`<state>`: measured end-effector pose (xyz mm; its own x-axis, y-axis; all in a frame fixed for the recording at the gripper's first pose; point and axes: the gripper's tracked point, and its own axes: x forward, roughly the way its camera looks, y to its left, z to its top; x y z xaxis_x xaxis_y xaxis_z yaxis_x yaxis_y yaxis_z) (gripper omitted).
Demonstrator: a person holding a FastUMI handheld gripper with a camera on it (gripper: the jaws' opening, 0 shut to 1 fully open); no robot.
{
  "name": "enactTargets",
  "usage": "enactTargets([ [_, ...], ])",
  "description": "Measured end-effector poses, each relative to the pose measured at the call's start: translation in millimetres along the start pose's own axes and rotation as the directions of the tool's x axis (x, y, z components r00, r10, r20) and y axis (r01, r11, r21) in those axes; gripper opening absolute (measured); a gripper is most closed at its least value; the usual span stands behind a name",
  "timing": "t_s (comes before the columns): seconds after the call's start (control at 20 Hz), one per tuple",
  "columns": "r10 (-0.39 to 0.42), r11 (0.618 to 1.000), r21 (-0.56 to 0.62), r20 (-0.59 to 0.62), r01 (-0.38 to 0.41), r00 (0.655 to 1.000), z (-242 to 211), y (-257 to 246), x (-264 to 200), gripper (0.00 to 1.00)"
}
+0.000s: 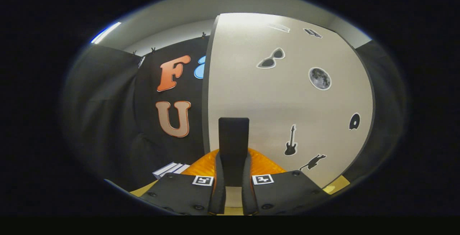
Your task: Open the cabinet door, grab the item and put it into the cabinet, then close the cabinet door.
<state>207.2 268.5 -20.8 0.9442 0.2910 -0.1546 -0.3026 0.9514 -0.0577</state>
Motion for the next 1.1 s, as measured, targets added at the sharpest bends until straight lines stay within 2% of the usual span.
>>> enactTargets([
  [0.4, 0.133, 0.991, -0.008, -0.006, -0.133, 0.991, -2.6, -18.0, -106.5, 0.26],
  [0.8, 0.177, 0.984, -0.023, -0.002, -0.177, 0.984, -3.9, -54.0, -187.0, 0.26],
  [1.1, 0.171, 0.985, -0.019, 0.005, -0.171, 0.985, -3.8, -91.3, -233.0, 0.25],
])
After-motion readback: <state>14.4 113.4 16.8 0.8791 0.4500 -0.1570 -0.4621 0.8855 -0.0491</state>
